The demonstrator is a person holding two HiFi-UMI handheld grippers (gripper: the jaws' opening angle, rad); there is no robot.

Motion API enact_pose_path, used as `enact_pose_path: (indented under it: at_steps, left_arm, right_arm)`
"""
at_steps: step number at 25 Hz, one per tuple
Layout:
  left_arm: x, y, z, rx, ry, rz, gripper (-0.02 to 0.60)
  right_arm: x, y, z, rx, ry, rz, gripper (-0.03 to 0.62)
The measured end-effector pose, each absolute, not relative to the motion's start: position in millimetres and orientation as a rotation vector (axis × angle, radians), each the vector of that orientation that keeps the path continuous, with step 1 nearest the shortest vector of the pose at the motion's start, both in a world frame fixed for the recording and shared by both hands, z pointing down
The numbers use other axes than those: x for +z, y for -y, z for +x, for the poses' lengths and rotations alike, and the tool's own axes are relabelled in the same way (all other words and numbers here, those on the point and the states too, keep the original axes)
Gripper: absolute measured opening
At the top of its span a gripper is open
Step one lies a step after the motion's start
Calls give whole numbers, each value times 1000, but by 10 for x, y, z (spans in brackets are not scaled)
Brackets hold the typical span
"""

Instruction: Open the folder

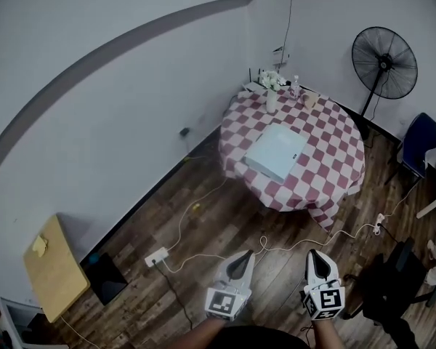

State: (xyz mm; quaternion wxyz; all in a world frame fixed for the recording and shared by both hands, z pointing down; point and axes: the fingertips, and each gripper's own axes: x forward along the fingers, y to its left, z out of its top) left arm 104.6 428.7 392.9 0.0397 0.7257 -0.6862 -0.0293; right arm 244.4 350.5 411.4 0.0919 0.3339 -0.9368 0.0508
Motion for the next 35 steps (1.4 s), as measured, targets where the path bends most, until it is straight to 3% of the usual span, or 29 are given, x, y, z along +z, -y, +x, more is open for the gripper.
enact_pose_path:
  at_steps: [11,21,35]
  left_arm:
    - [4096,-3327,103,3,1984,2316,5]
    - [4386,-2393,48,59,1902,2325,5]
    - [5001,-581,-134,311,1824,2263,5]
  right_arm:
    - [4224,-2738,1788,170,2676,1073,2]
    - [4383,-1887,1671,177,2666,1088,2]
    - [4894,-38,968,267,2694,922,3]
